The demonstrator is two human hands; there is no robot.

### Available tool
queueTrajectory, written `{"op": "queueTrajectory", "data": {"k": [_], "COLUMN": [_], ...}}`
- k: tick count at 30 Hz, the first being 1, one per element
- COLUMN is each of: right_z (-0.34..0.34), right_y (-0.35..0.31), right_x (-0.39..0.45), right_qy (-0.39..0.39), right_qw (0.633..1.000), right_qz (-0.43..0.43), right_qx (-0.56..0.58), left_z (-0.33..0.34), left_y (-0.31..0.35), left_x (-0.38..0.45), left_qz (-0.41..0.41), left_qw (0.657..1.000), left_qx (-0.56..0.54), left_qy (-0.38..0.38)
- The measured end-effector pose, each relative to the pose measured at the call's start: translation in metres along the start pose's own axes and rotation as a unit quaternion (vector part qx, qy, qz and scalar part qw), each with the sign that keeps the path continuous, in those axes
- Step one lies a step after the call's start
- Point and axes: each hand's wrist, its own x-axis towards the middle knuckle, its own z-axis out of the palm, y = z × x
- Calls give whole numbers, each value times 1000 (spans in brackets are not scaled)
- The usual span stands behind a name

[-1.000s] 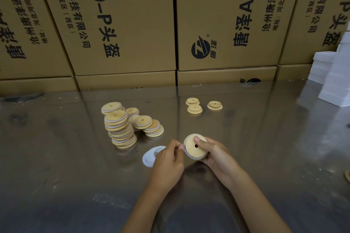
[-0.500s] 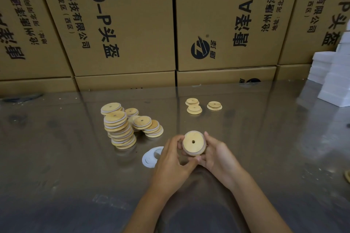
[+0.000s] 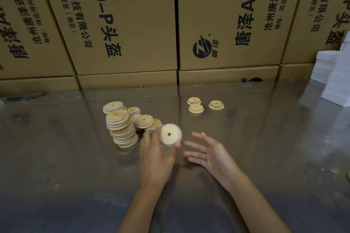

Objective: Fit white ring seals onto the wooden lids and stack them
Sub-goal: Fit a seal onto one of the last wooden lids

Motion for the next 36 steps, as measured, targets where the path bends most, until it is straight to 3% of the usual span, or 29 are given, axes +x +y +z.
{"op": "queueTrajectory", "data": {"k": [3,7,17,24,36], "right_z": [-2,-2,0,-2,0], "right_y": [-1,-2,-3,-2,-2], "right_x": [0,-3,-2,-2,-3], "right_qy": [4,1,5,2,3], "right_qw": [1000,1000,1000,1000,1000], "right_qz": [-1,2,15,15,17], "right_qx": [15,8,5,2,1], "left_z": [-7,-12,-9,-4,-11], "left_y": [-9,-18,-25,-26,-20], "left_x": [4,7,8,7,8], "left_qz": [-32,-77,-73,-46,-43], "left_qw": [997,996,996,989,992], "left_qx": [63,41,38,104,87], "left_qy": [26,26,-12,-91,-81]}}
